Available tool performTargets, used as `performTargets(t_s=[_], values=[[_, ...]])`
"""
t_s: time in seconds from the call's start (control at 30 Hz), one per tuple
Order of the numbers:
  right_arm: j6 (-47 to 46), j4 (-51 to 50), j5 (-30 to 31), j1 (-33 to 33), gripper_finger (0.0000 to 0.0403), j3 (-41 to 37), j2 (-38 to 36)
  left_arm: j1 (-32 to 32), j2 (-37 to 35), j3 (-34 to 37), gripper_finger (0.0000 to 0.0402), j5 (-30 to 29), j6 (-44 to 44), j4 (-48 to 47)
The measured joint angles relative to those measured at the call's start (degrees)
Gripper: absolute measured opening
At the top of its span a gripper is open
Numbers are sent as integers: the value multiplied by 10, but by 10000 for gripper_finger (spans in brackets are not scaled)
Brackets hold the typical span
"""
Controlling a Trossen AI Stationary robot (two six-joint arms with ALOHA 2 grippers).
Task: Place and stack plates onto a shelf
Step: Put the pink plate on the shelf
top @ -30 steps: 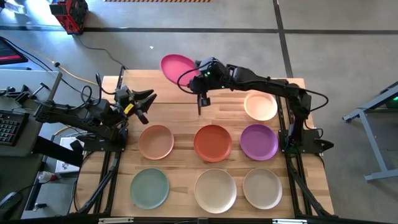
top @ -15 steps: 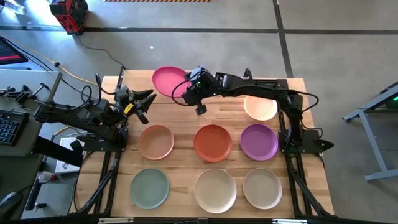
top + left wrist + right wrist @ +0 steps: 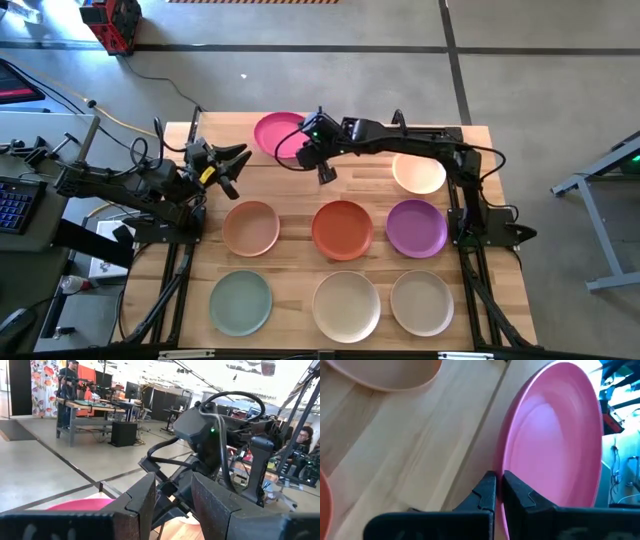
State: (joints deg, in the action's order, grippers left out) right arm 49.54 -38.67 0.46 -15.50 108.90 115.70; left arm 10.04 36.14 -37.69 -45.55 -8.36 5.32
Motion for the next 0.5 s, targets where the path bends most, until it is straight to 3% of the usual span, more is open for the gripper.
performTargets(t_s=[0.5], values=[[-6,-25,6,-6,0,0,0,0,0,0,115,0,0,0]])
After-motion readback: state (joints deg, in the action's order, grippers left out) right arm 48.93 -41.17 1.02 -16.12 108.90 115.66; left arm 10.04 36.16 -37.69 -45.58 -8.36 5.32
